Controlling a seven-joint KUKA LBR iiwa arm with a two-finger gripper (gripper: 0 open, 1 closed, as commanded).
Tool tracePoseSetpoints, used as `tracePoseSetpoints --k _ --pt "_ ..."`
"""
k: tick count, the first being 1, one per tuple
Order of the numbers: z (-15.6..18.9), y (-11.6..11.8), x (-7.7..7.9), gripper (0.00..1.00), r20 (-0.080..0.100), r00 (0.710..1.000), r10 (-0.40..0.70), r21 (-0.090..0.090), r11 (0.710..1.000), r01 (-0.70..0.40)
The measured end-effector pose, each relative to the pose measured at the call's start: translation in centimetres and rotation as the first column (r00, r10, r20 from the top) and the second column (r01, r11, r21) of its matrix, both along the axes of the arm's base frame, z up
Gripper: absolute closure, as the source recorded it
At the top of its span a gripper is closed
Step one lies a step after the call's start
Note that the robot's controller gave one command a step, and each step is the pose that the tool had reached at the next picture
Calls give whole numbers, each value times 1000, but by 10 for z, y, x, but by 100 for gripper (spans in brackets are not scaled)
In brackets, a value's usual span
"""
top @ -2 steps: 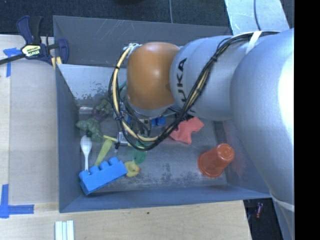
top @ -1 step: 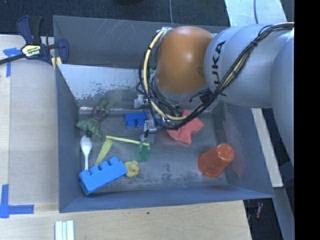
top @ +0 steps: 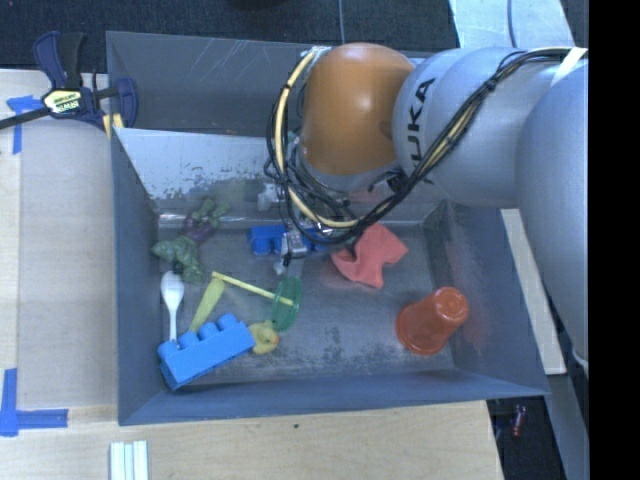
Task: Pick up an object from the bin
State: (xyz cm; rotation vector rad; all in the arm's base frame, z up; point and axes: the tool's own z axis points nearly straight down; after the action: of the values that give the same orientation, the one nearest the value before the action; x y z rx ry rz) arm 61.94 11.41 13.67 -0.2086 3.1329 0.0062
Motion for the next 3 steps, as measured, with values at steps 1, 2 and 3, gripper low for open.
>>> tracePoseSetpoints --k 1,2,3 --pt "-44 -37 6 0 12 998 -57 -4 998 57" --pt "-57 -113 5 100 14 999 43 0 999 -43" --pt "-57 -113 5 0 14 999 42 0 999 -42"
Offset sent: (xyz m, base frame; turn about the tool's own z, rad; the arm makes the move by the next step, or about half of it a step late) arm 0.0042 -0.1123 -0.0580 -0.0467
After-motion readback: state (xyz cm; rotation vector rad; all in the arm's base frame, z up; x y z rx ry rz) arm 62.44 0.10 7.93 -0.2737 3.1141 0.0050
